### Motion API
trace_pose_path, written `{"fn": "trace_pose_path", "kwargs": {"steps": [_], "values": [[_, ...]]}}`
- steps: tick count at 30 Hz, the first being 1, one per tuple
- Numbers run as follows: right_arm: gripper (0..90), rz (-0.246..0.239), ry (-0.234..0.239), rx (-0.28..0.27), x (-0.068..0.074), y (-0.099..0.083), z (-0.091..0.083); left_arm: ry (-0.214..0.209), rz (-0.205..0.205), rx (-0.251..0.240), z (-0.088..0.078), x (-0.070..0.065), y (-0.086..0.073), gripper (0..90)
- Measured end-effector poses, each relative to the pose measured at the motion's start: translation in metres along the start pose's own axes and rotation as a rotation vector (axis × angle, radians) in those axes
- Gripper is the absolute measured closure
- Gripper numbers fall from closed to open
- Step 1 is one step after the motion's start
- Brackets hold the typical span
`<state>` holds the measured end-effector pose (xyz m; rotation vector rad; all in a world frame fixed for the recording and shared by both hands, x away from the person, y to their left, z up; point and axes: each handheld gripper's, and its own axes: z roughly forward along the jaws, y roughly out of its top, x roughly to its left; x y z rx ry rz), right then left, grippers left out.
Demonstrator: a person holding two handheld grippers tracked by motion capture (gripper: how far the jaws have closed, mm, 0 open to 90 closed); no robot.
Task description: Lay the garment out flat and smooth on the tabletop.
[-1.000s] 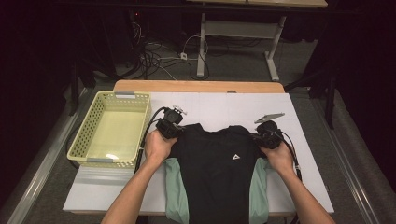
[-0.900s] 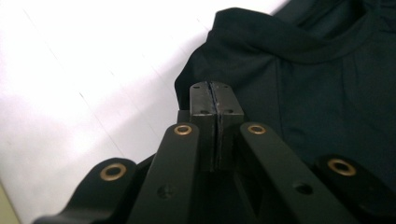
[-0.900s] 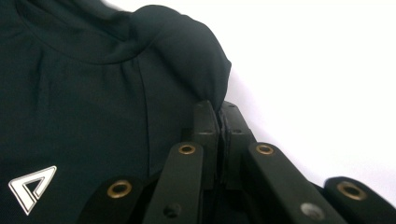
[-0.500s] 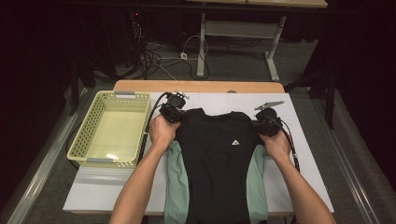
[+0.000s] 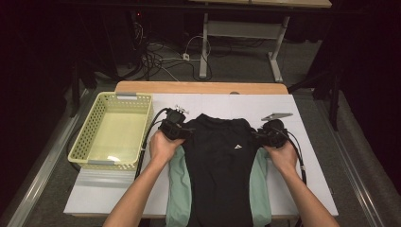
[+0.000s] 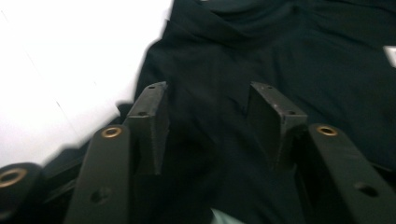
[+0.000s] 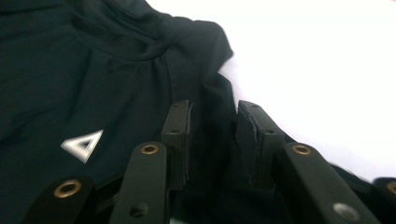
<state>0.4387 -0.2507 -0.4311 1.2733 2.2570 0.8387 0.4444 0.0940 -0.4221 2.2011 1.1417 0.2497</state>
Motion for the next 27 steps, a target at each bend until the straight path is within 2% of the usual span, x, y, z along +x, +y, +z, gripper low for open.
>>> {"fn": "trace_pose_path", "kwargs": {"steps": [3, 5, 7, 9, 12, 14, 15, 17, 18, 19, 20, 21, 22, 24, 27], "values": [[67.8, 0.032, -0.009, -0.03, -0.007, -0.014, -0.017, -0.016, 0.034, -0.011, -0.01, -0.013, -0.018, 44.1], [69.0, 0.046, -0.039, -0.014, -0.014, -0.026, -0.023, -0.027, 0.052, -0.02, -0.017, -0.021, -0.032, 43.0], [69.0, 0.081, -0.065, -0.012, -0.022, -0.039, -0.027, -0.036, 0.08, -0.023, -0.023, -0.029, -0.046, 42.9], [67.2, 0.12, -0.08, -0.002, -0.03, -0.048, -0.026, -0.06, 0.073, -0.033, -0.027, -0.034, -0.061, 42.3], [59.5, 0.173, -0.096, 0.042, -0.037, -0.056, -0.017, -0.059, 0.085, 0.003, -0.026, -0.041, -0.08, 41.5], [59.6, 0.176, -0.096, 0.06, -0.039, -0.059, -0.011, -0.049, 0.09, 0.012, -0.026, -0.044, -0.091, 41.0], [63.6, 0.171, -0.102, 0.058, -0.039, -0.059, -0.011, -0.06, 0.081, 0.001, -0.027, -0.043, -0.096, 40.9], [80.1, 0.13, -0.091, 0.061, -0.036, -0.059, -0.012, -0.072, 0.062, 0.013, -0.027, -0.042, -0.103, 40.9], [86.5, 0.127, -0.075, 0.062, -0.037, -0.059, -0.013, -0.065, 0.055, 0.022, -0.026, -0.041, -0.106, 40.9], [87.8, 0.128, -0.074, 0.051, -0.038, -0.06, -0.016, -0.061, 0.045, 0.032, -0.024, -0.04, -0.109, 41.1], [88.2, 0.133, -0.109, 0.032, -0.04, -0.061, -0.019, -0.066, 0.04, 0.045, -0.023, -0.039, -0.112, 41.7], [88.3, 0.145, -0.137, 0.006, -0.045, -0.063, -0.024, -0.064, 0.045, 0.027, -0.023, -0.039, -0.116, 42.1], [88.3, 0.178, -0.151, -0.013, -0.051, -0.065, -0.029, -0.06, 0.05, 0.03, -0.024, -0.039, -0.116, 42.9], [88.2, 0.216, -0.151, -0.013, -0.061, -0.07, -0.033, -0.054, 0.052, 0.029, -0.024, -0.04, -0.117, 43.3], [83.2, 0.226, -0.137, 0.011, -0.063, -0.08, -0.027, -0.051, 0.05, 0.033, -0.024, -0.041, -0.117, 43.4]]}}
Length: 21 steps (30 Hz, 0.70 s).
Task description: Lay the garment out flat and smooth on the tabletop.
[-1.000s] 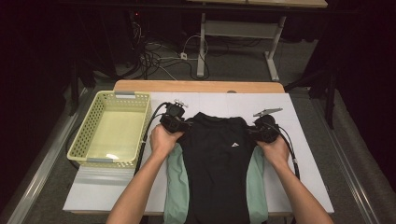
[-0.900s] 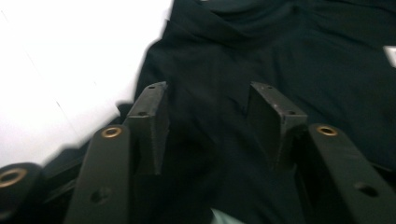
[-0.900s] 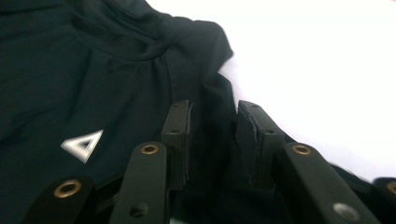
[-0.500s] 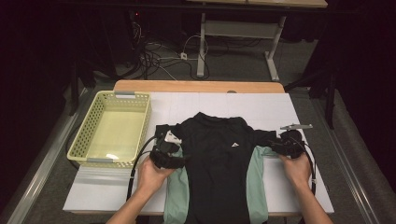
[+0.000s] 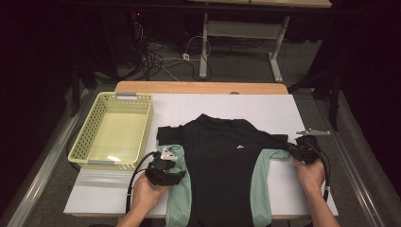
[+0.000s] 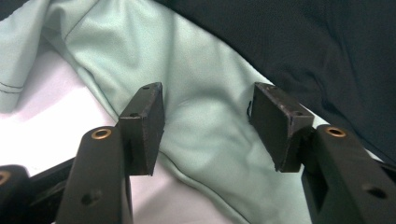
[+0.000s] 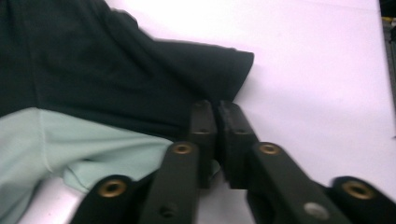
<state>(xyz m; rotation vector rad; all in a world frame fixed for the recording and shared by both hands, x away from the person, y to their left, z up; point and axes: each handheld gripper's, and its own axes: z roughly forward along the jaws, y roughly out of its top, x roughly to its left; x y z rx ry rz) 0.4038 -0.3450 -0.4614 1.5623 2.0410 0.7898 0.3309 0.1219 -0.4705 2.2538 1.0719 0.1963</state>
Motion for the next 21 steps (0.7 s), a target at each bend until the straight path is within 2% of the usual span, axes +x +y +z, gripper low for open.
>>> {"fn": "trace_pose_path", "kwargs": {"steps": [2, 4, 6, 9, 12, 14, 15, 17, 18, 19, 21], "values": [[73.7, -0.002, -0.007, -0.027, 0.003, 0.0, -0.003, 0.002, -0.001, 0.001, -0.001, -0.001, 0.0, 43.4], [68.6, 0.015, 0.012, -0.068, 0.006, 0.0, -0.013, -0.003, -0.005, 0.002, -0.002, -0.001, -0.002, 43.4], [64.7, 0.003, 0.036, -0.082, 0.01, -0.003, -0.024, -0.005, -0.004, 0.002, -0.004, -0.003, -0.005, 43.4], [63.0, -0.026, 0.067, -0.066, 0.019, -0.013, -0.034, -0.007, -0.002, 0.001, -0.007, -0.005, -0.008, 43.4], [58.4, -0.022, 0.075, -0.022, 0.023, -0.023, -0.032, -0.012, -0.02, -0.007, -0.008, -0.004, -0.008, 43.4], [55.4, -0.012, 0.087, -0.013, 0.024, -0.026, -0.026, -0.009, -0.015, -0.002, -0.009, -0.003, -0.007, 43.4], [59.6, -0.021, 0.085, 0.0, 0.026, -0.026, -0.022, -0.011, -0.013, -0.002, -0.009, -0.002, -0.007, 43.5], [80.6, -0.085, 0.044, 0.002, 0.03, -0.026, -0.021, -0.024, -0.018, -0.001, -0.007, -0.001, -0.006, 43.5], [85.2, -0.095, 0.051, 0.012, 0.03, -0.025, -0.021, -0.036, -0.021, 0.0, -0.006, 0.0, -0.006, 43.6], [86.4, -0.104, 0.041, 0.012, 0.031, -0.025, -0.022, -0.043, -0.023, -0.002, -0.005, 0.001, -0.005, 43.6], [87.0, -0.119, -0.01, 0.004, 0.027, -0.025, -0.026, -0.05, -0.023, -0.005, -0.004, 0.002, -0.005, 43.6]]}}
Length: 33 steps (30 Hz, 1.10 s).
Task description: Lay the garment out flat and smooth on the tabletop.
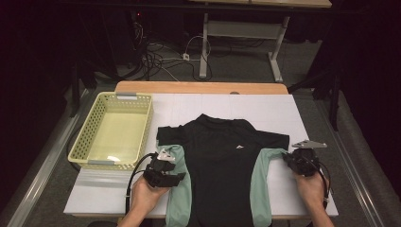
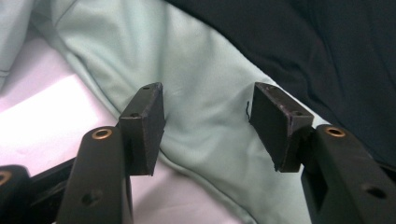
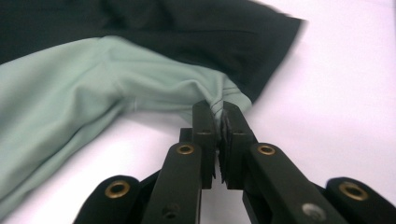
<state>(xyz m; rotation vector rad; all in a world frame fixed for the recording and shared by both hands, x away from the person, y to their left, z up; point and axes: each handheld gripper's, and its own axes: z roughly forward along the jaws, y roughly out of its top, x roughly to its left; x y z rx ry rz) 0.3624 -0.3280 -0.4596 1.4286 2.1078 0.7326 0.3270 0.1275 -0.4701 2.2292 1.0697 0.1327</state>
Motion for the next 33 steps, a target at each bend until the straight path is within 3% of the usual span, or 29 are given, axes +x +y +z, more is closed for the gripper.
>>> {"fn": "trace_pose_path", "kwargs": {"steps": [4, 6, 9, 11, 13, 17, 20, 24, 26, 29, 33], "values": [[87.1, 0.055, -0.017, -0.014, -0.019, -0.006, -0.005, -0.025, 0.01, -0.01, 0.002, -0.001, 0.0, 45.6], [85.3, 0.063, -0.001, 0.004, -0.02, -0.009, -0.002, -0.006, 0.026, -0.006, 0.003, -0.004, 0.001, 45.6], [67.7, 0.119, 0.033, -0.018, -0.018, -0.01, -0.006, 0.012, 0.034, -0.005, 0.003, -0.006, 0.0, 48.2], [64.4, 0.127, 0.038, -0.045, -0.013, -0.01, -0.016, 0.01, 0.032, -0.002, 0.002, -0.004, 0.0, 52.4], [63.3, 0.112, 0.037, -0.072, -0.005, -0.008, -0.027, 0.011, 0.026, -0.001, 0.001, -0.003, 0.0, 56.8], [63.9, 0.047, 0.104, -0.091, 0.022, -0.007, -0.039, 0.019, 0.025, 0.009, 0.0, -0.003, 0.0, 64.8], [63.9, -0.01, 0.142, -0.077, 0.04, -0.007, -0.04, 0.02, 0.024, 0.015, -0.001, -0.003, -0.001, 70.5], [60.7, -0.023, 0.195, -0.049, 0.051, -0.008, -0.031, 0.024, 0.031, 0.021, -0.001, -0.001, -0.001, 78.3], [67.1, -0.056, 0.194, -0.002, 0.055, -0.009, -0.022, 0.014, 0.017, 0.023, -0.001, 0.0, -0.001, 84.0], [87.3, -0.129, 0.178, 0.044, 0.059, -0.012, -0.017, 0.003, 0.019, 0.044, -0.004, 0.0, -0.002, 86.2], [90.0, -0.155, 0.167, 0.05, 0.059, -0.016, -0.021, 0.001, 0.017, 0.049, -0.008, -0.002, -0.006, 86.9]]}}
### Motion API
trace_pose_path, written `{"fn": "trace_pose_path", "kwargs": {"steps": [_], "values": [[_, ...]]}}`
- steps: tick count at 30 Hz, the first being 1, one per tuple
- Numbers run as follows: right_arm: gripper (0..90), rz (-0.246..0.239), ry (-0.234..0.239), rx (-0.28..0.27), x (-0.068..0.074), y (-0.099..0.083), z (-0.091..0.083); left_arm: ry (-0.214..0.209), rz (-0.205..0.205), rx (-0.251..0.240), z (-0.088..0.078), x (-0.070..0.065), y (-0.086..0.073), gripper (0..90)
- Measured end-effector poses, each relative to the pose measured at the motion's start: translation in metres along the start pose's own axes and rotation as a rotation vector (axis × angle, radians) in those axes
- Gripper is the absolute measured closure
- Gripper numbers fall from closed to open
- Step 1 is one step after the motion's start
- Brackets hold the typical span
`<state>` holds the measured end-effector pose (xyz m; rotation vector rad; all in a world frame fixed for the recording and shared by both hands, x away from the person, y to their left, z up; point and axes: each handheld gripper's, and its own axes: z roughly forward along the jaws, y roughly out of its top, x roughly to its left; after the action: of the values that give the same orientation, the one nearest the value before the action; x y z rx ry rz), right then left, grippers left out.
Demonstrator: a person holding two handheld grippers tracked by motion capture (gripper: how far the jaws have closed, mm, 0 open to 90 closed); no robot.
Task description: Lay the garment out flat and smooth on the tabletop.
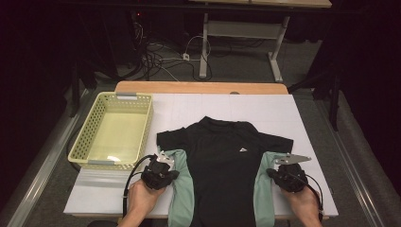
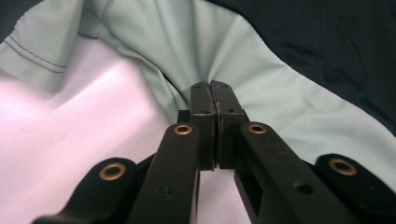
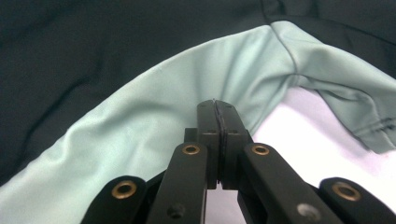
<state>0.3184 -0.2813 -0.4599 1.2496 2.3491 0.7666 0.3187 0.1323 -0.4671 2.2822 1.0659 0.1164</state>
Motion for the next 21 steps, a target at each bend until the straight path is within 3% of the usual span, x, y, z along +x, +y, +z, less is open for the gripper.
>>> {"fn": "trace_pose_path", "kwargs": {"steps": [4, 6, 7, 9, 12, 15, 21], "values": [[90.0, -0.015, -0.01, -0.002, 0.001, -0.001, 0.0, -0.027, -0.024, -0.024, -0.004, 0.004, -0.005, 86.6], [86.8, 0.0, 0.009, -0.015, 0.0, -0.002, 0.0, -0.035, -0.022, -0.041, -0.005, 0.004, -0.007, 86.3], [82.6, 0.019, 0.03, -0.025, -0.002, -0.003, 0.0, -0.02, -0.008, -0.055, -0.006, 0.004, -0.008, 85.4], [73.7, 0.063, 0.056, -0.057, -0.007, -0.004, -0.002, -0.005, -0.006, -0.083, -0.008, 0.003, -0.009, 74.0], [67.6, 0.094, 0.063, -0.122, -0.01, -0.006, -0.012, 0.024, 0.002, -0.131, -0.018, 0.004, -0.011, 63.1], [60.3, 0.126, 0.086, -0.192, -0.013, -0.01, -0.021, 0.01, -0.006, -0.181, -0.026, 0.005, -0.014, 58.6], [49.0, 0.122, 0.053, -0.273, -0.012, -0.016, -0.029, 0.005, 0.012, -0.255, -0.04, 0.003, -0.023, 54.3]]}}
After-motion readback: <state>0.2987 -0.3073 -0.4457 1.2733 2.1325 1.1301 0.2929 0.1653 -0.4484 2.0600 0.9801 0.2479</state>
